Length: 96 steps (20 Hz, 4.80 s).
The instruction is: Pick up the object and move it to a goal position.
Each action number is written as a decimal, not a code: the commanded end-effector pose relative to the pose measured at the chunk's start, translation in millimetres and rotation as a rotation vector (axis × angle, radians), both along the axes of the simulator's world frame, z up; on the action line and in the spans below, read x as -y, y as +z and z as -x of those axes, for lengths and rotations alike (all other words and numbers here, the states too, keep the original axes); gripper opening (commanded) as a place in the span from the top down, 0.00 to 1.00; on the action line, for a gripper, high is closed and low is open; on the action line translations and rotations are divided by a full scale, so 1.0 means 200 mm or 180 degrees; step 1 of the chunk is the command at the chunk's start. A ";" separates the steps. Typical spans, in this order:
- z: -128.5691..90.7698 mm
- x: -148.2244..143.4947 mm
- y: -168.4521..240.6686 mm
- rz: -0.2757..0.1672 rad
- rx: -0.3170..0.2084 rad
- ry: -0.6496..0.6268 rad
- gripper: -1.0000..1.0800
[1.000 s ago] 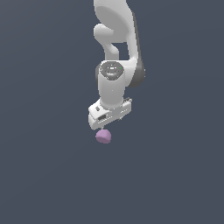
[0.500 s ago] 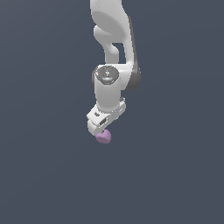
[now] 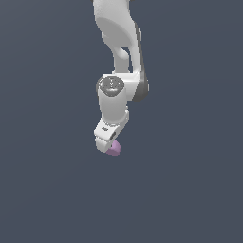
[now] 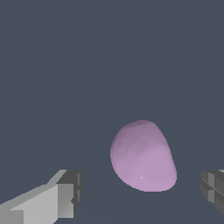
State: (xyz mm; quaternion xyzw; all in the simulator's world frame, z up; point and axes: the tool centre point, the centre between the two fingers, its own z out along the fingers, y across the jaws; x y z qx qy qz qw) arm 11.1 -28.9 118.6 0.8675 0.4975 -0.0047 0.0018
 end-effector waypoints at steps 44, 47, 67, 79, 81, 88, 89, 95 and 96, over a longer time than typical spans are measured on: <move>-0.02 0.07 -0.32 -0.0028 0.0016 0.0945 1.00; -0.02 0.07 -0.32 -0.0028 0.0016 0.0945 1.00; 0.13 -0.22 0.03 -0.0018 0.0016 0.0948 1.00; 0.37 -0.67 0.59 -0.0013 0.0013 0.0951 1.00; 0.41 -0.75 0.69 -0.0015 0.0012 0.0952 1.00; 0.51 -0.98 0.97 -0.0021 0.0013 0.0952 1.00; 0.53 -1.00 1.00 -0.0021 0.0013 0.0952 1.00; 0.57 -1.11 1.13 -0.0026 0.0015 0.0949 1.00; 0.57 -1.12 1.14 -0.0026 0.0015 0.0949 1.00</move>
